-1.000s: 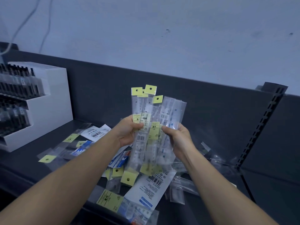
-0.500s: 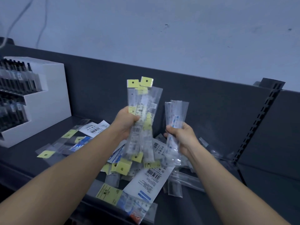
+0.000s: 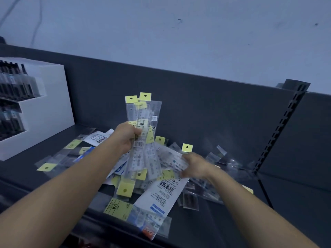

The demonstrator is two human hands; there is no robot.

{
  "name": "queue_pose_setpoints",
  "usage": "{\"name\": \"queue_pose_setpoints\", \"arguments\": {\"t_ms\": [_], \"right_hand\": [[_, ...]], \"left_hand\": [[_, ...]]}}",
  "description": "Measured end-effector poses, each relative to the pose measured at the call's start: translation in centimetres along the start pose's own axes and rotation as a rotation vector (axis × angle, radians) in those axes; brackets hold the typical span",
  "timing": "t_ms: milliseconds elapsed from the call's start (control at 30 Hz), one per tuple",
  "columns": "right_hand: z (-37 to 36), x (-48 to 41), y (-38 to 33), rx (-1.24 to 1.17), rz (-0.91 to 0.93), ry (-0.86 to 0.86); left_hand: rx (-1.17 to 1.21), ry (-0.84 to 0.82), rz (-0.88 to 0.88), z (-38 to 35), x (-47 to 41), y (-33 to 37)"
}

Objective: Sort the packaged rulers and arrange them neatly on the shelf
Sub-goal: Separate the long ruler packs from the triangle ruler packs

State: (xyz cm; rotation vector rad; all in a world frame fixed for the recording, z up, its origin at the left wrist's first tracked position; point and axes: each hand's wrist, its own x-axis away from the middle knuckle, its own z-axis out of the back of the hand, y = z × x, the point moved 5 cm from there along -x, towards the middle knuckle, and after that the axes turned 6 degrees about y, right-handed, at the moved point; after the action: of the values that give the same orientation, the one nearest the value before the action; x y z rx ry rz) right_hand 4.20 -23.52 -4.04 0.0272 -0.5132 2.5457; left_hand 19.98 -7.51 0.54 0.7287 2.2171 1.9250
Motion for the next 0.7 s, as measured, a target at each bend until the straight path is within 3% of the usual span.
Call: {"name": "queue_pose_setpoints", "arguments": {"t_ms": [133,267,433,567,700], "right_hand": [[0.3,-0.1,0.3,-0.003,0.009,-0.024],[1.5,0.2,0.8,-0.443,-0.034,0.064],[2.9,-0.1,0.1,-0.656,-0.070,0.273],[3.6,-0.6,-1.0,-0.784,-0.087,0.277],[3.6,-1.2,-0.7,-1.072,-0.177,0.341]], "left_hand": [[0.005,-0.012,0.026,0.0,-0.1,-0.3],[0.001,-0.071,0.019,-0.4,-0.3,-0.3],[-0.070,-0.159,-0.021,-2.4,0.4,-0.6],[-0.158,-0.157,-0.097,-3.9,0.7,-1.1],[-0.125,-0.091,-0.090,-4.5,0.5,-1.6]]}}
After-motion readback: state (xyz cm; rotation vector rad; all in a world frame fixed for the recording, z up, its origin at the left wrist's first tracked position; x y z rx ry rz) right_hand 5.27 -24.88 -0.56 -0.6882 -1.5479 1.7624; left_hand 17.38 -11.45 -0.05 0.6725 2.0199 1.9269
